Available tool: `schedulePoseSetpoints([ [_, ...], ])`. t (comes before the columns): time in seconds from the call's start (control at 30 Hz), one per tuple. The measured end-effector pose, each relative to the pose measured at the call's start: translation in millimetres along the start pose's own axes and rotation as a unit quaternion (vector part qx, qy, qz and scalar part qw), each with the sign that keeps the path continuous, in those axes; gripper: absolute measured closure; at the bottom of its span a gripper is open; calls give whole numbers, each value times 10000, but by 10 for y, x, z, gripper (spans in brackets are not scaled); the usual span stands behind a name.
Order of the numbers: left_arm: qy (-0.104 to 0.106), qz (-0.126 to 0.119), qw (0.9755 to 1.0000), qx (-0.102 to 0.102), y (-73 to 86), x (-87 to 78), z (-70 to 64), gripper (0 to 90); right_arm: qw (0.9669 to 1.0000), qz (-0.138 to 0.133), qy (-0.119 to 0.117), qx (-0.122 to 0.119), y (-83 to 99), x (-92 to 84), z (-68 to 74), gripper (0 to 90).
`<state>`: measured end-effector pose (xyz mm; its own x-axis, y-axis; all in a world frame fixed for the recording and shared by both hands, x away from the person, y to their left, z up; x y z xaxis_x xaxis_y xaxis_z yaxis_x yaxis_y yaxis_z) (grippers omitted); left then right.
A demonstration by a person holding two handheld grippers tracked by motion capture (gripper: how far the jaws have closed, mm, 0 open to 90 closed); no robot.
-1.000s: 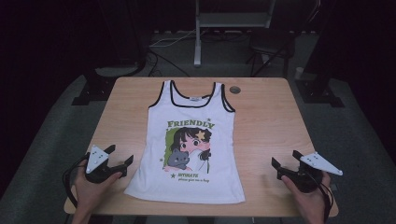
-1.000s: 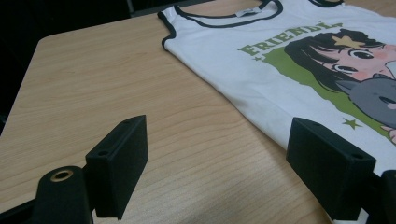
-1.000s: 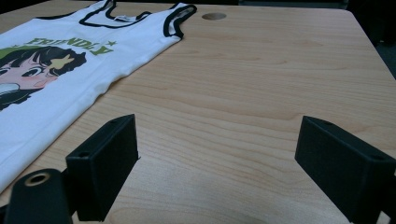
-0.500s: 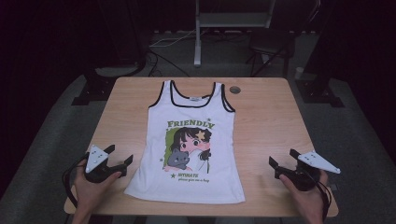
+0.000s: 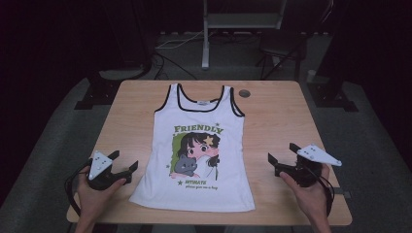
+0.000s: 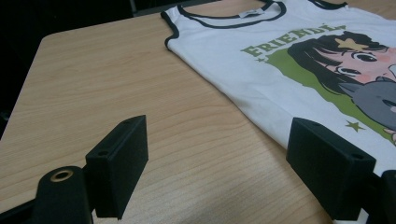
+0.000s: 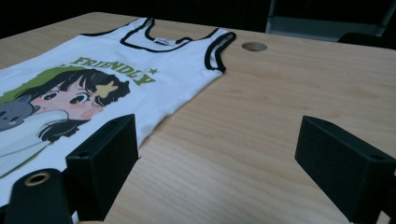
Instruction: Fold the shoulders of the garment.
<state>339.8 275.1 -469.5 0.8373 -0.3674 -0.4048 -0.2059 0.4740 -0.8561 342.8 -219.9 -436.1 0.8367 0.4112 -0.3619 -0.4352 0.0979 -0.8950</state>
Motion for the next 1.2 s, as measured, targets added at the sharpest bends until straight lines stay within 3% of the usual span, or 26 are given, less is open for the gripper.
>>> schedulePoseSetpoints([
  [0.9, -10, 16, 10000, 37, 0, 4, 3, 206, 9995, 33, -196, -264, -517, 384, 257, 126],
  [1.2, -4, -12, 10000, -59, 3, 5, 15, 206, 9992, 73, -264, -291, -684, 570, 336, 126],
])
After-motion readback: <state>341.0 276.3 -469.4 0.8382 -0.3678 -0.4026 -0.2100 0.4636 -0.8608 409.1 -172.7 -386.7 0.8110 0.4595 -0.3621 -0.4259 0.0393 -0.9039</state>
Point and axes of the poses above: each handheld gripper's, and its own axes: x roughly forward along the jaws, y roughly out of its underside, z roughly to its left, the point moved 8 cm from there along x, roughly forward along the jaws, and after that the axes turned 14 degrees about x, right-handed, at the moved point
